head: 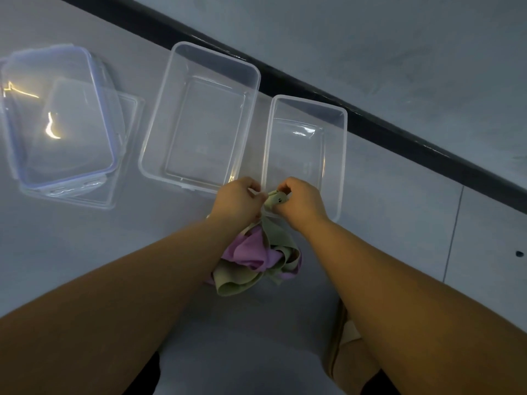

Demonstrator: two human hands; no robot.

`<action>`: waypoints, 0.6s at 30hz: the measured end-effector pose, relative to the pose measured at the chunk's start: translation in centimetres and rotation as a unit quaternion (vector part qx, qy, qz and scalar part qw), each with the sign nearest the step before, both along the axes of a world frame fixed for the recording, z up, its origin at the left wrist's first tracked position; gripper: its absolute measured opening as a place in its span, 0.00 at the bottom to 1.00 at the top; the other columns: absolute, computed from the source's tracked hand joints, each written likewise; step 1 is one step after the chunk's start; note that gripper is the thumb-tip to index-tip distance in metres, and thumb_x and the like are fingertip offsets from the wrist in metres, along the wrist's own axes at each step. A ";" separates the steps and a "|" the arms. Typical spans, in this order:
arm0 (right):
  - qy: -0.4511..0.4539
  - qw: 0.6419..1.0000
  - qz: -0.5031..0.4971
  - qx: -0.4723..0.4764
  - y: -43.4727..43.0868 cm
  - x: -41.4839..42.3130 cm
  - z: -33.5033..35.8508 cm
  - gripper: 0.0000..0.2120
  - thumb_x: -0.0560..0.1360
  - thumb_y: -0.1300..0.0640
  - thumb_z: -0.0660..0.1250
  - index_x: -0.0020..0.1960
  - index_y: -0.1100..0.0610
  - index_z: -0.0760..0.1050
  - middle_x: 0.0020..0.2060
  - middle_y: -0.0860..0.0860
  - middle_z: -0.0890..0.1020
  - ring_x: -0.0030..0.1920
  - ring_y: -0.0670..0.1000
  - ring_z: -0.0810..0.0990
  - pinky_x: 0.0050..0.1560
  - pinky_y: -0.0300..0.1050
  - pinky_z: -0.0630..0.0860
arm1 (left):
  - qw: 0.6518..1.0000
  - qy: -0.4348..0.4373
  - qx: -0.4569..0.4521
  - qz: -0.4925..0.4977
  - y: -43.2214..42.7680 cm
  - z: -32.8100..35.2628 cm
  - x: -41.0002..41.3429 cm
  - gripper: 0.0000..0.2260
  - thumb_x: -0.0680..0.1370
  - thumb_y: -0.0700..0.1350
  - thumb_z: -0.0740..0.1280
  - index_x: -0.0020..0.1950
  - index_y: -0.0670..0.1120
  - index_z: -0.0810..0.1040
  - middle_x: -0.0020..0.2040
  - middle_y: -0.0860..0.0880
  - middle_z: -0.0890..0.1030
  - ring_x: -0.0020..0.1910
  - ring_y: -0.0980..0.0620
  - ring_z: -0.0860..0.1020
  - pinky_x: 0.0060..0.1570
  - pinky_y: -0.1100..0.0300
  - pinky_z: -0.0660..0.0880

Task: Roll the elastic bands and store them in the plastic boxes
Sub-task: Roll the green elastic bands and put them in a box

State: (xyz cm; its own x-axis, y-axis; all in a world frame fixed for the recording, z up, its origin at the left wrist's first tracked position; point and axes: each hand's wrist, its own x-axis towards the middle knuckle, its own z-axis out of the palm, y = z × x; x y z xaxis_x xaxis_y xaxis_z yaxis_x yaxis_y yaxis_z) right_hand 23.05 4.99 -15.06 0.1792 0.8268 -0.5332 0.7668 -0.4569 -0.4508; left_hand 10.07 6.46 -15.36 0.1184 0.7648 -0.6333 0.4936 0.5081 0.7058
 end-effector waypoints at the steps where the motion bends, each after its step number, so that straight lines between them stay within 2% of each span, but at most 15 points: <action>1: -0.006 1.000 0.013 -0.004 0.1 0.0 0.0 0.10 0.72 0.60 0.68 0.52 0.59 0.76 0.51 0.55 0.78 0.50 0.55 0.76 0.47 0.45 0.73 | 1.000 0.000 -0.003 -0.001 0.0 0.1 0.0 0.07 0.76 0.42 0.66 0.53 0.42 0.76 0.39 0.45 0.79 0.39 0.42 0.82 0.45 0.49 0.80; 6: -0.018 0.997 0.064 -0.036 0.9 0.1 0.0 0.10 0.72 0.62 0.69 0.53 0.58 0.77 0.52 0.56 0.79 0.52 0.55 0.76 0.51 0.47 0.74 | 1.000 -0.001 -0.012 0.005 0.1 0.1 0.2 0.07 0.77 0.42 0.66 0.53 0.42 0.76 0.39 0.44 0.79 0.39 0.41 0.82 0.44 0.51 0.80; 12: 0.004 0.995 0.080 -0.057 1.0 0.3 0.3 0.13 0.72 0.58 0.71 0.54 0.60 0.77 0.53 0.57 0.79 0.53 0.56 0.76 0.52 0.47 0.73 | 1.000 0.000 -0.014 0.007 0.0 0.2 0.3 0.07 0.77 0.41 0.66 0.53 0.42 0.76 0.42 0.42 0.80 0.39 0.42 0.82 0.42 0.51 0.81; 18: 0.007 0.996 0.075 -0.055 0.6 0.3 0.6 0.12 0.77 0.57 0.65 0.58 0.60 0.77 0.56 0.58 0.79 0.56 0.57 0.76 0.58 0.50 0.73 | 1.000 -0.005 -0.020 0.013 0.1 0.0 0.3 0.06 0.77 0.41 0.66 0.52 0.42 0.76 0.41 0.41 0.80 0.39 0.41 0.82 0.42 0.49 0.81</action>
State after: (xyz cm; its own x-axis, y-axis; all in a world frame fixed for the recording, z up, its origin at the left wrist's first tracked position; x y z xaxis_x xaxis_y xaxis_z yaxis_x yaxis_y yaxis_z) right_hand 23.34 5.62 -14.43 0.0510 0.7805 -0.6231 0.8240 -0.3854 -0.4154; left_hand 10.34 6.55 -15.31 0.1057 0.7414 -0.6626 0.4731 0.5486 0.6894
